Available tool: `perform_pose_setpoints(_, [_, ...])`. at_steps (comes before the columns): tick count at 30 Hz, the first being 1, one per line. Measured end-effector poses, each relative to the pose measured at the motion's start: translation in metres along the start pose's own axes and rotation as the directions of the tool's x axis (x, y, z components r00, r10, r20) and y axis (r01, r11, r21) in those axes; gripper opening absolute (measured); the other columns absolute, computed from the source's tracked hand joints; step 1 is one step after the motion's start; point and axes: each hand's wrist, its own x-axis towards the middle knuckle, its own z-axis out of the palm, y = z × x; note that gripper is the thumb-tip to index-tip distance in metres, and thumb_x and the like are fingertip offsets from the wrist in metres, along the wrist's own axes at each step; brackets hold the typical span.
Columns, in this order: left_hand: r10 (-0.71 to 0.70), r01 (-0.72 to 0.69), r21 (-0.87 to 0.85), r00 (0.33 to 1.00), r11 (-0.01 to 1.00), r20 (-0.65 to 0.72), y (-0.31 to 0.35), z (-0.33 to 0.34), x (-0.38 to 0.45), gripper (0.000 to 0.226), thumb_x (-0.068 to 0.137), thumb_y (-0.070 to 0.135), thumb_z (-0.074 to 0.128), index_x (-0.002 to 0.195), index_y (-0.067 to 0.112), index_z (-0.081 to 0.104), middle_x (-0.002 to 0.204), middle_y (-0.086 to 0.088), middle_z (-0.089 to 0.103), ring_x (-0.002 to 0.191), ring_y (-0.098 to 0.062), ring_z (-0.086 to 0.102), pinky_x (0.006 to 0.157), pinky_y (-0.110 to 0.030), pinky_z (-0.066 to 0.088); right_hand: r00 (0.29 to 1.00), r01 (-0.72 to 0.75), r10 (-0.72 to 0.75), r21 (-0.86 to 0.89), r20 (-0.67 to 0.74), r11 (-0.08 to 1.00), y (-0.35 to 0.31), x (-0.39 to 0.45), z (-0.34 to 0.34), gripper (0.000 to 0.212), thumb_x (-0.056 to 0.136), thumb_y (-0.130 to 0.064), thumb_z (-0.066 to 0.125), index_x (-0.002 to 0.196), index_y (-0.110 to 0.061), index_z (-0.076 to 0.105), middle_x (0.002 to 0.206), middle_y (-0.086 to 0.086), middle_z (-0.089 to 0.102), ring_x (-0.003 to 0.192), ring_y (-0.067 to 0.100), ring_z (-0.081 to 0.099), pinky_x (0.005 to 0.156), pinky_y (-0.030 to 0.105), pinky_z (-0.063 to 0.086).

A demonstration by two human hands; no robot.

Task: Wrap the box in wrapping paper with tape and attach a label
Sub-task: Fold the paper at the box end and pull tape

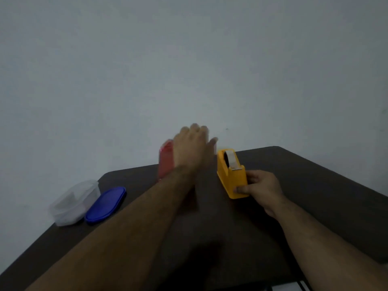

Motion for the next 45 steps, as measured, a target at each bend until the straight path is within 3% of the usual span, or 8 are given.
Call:
perform_pose_setpoints(9, [-0.245, 0.23, 0.086, 0.87, 0.969, 0.428, -0.066, 0.027, -0.016, 0.017, 0.101, 0.016, 0.063, 0.115, 0.009, 0.069, 0.116, -0.01, 0.069, 0.111, -0.029, 0.066, 0.092, -0.04, 0.055, 0.999, -0.003, 0.002, -0.043, -0.036, 0.999, -0.004, -0.003, 0.002, 0.079, 0.068, -0.009, 0.096, 0.14, -0.012, 0.064, 0.133, 0.006, 0.071, 0.11, 0.017, 0.069, 0.1, 0.043, 0.058])
perform_pose_setpoints(19, [0.119, -0.195, 0.155, 0.909, 0.968, 0.399, -0.072, 0.016, -0.07, 0.019, 0.103, 0.021, 0.06, 0.112, 0.013, 0.074, 0.112, -0.007, 0.07, 0.098, -0.026, 0.069, 0.089, -0.043, 0.058, 0.983, 0.084, -0.126, -0.287, -0.134, 0.954, -0.017, -0.014, 0.011, 0.079, 0.074, -0.023, 0.095, 0.145, -0.018, 0.061, 0.141, 0.005, 0.065, 0.127, 0.026, 0.062, 0.104, 0.048, 0.055])
perform_pose_setpoints(25, [0.24, -0.314, 0.117, 0.876, 0.942, 0.419, -0.086, 0.017, -0.096, 0.021, 0.106, 0.025, 0.051, 0.113, 0.02, 0.07, 0.115, -0.003, 0.067, 0.102, -0.021, 0.065, 0.092, -0.04, 0.055, 0.661, 0.583, -0.751, -0.639, 0.013, 0.502, -0.046, -0.03, 0.058, 0.057, 0.086, -0.027, 0.081, 0.136, -0.009, 0.062, 0.132, 0.01, 0.066, 0.123, 0.03, 0.06, 0.104, 0.043, 0.051])
perform_pose_setpoints(29, [0.431, -0.437, 0.06, 0.898, 0.897, 0.091, -0.103, 0.016, -0.102, 0.026, 0.102, 0.034, 0.054, 0.112, 0.022, 0.074, 0.109, 0.003, 0.071, 0.093, -0.018, 0.061, 0.085, -0.038, 0.048, 0.879, 0.473, -0.447, -0.413, 0.163, 0.779, -0.091, -0.022, 0.114, 0.095, 0.085, -0.041, 0.085, 0.161, -0.019, 0.033, 0.158, 0.003, 0.047, 0.145, 0.022, 0.044, 0.118, 0.039, 0.042])
perform_pose_setpoints(33, [-0.078, -0.031, -0.297, 0.934, 0.954, -0.349, -0.12, 0.008, -0.094, 0.049, 0.079, 0.046, 0.083, 0.11, 0.018, 0.059, 0.108, 0.006, 0.052, 0.099, -0.013, 0.046, 0.083, -0.031, 0.036, 0.972, 0.09, -0.081, -0.029, 0.218, 0.996, -0.108, 0.002, 0.144, 0.095, 0.075, -0.034, 0.093, 0.151, -0.022, 0.036, 0.133, 0.0, 0.065, 0.122, 0.022, 0.064, 0.102, 0.041, 0.056])
perform_pose_setpoints(36, [-0.504, 0.36, -0.695, 0.864, 0.622, -0.003, -0.129, 0.002, -0.079, 0.098, 0.065, 0.053, 0.094, 0.14, 0.02, 0.041, 0.127, 0.004, 0.051, 0.115, -0.014, 0.053, 0.09, -0.028, 0.049, 0.972, -0.026, 0.013, 0.051, 0.234, 0.998, -0.106, 0.017, 0.153, 0.075, 0.081, -0.029, 0.088, 0.144, -0.022, 0.049, 0.13, 0.0, 0.067, 0.117, 0.024, 0.067, 0.092, 0.042, 0.06])
perform_pose_setpoints(38, [-0.452, 0.465, -0.792, 0.849, 0.395, 0.274, -0.134, 0.004, -0.073, 0.096, 0.07, 0.041, 0.095, 0.145, 0.029, 0.036, 0.123, 0.005, 0.06, 0.114, -0.017, 0.064, 0.088, -0.036, 0.06, 0.977, -0.008, 0.008, 0.001, 0.215, 1.0, -0.103, 0.018, 0.156, 0.064, 0.091, -0.024, 0.08, 0.146, -0.027, 0.048, 0.132, 0.0, 0.066, 0.117, 0.024, 0.066, 0.077, 0.037, 0.059])
perform_pose_setpoints(45, [-0.427, 0.454, -0.741, 0.869, 0.494, 0.248, -0.138, 0.006, -0.075, 0.054, 0.08, 0.018, 0.086, 0.115, 0.034, 0.048, 0.104, 0.005, 0.069, 0.095, -0.019, 0.072, 0.082, -0.049, 0.065, 0.989, 0.094, -0.084, -0.083, 0.119, 0.992, -0.097, 0.005, 0.15, 0.055, 0.095, -0.008, 0.071, 0.142, -0.028, 0.052, 0.127, 0.002, 0.069, 0.116, 0.024, 0.066, 0.093, 0.048, 0.061])
